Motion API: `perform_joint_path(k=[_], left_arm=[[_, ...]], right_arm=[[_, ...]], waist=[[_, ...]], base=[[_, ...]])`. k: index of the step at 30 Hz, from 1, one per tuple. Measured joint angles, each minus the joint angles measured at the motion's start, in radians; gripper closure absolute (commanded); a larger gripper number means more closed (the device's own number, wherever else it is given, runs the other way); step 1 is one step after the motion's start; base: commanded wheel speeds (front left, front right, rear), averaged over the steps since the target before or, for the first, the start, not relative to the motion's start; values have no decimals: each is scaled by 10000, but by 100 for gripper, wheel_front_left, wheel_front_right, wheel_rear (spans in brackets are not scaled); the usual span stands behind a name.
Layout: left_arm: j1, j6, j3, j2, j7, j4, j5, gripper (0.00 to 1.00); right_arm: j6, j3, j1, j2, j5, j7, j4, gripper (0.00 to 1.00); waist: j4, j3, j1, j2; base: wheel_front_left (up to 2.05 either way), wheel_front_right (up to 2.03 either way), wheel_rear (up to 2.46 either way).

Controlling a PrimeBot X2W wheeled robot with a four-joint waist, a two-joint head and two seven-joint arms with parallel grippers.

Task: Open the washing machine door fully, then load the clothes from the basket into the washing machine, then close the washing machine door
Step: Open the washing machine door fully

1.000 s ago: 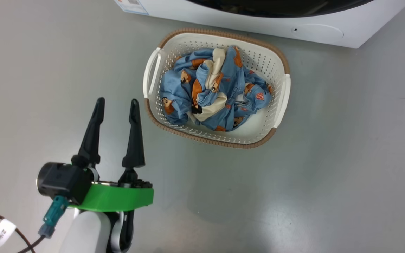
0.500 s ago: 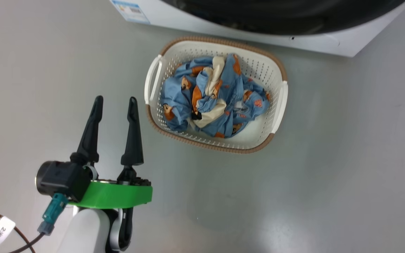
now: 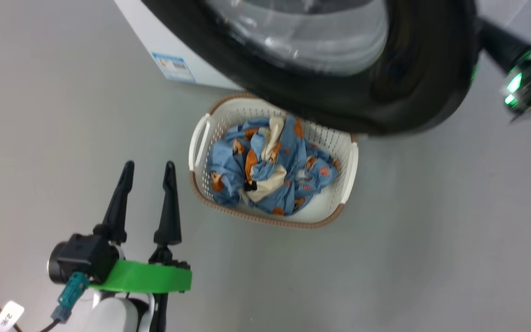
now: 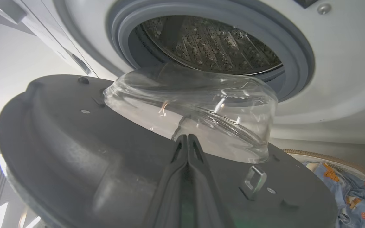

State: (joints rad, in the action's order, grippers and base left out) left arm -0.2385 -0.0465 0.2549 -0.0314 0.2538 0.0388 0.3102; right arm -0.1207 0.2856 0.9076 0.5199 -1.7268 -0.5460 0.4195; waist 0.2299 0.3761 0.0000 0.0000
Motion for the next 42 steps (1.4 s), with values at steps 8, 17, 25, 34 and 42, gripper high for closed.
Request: perform_joint_path(k=[8, 17, 25, 34, 42], left_arm=[[517, 339, -278, -6, 0, 244, -94, 0], [731, 472, -393, -8, 0, 313, -96, 0], [737, 508, -447, -8, 0, 330, -171, 0], [771, 566, -541, -8, 0, 460, -171, 0], [966, 690, -654, -12, 0, 543, -205, 0]], right_arm=[[0, 86, -1023, -314, 44, -29, -215, 100], [0, 19, -1500, -593, 441, 194, -274, 100], [0, -132, -1515, -769, 552, 431, -257, 100], [0, -499, -2180, -782, 552, 464, -700, 100], [0, -746, -2987, -802, 748, 796, -1453, 0]], waist=[[-62, -879, 1, 0], [-165, -1408, 0, 0], [-285, -1507, 0, 0], [-439, -1766, 0, 0], [-629, -2060, 0, 0]], base=[[0, 0, 0], [0, 0, 0], [0, 0, 0], [0, 0, 0], [0, 0, 0]])
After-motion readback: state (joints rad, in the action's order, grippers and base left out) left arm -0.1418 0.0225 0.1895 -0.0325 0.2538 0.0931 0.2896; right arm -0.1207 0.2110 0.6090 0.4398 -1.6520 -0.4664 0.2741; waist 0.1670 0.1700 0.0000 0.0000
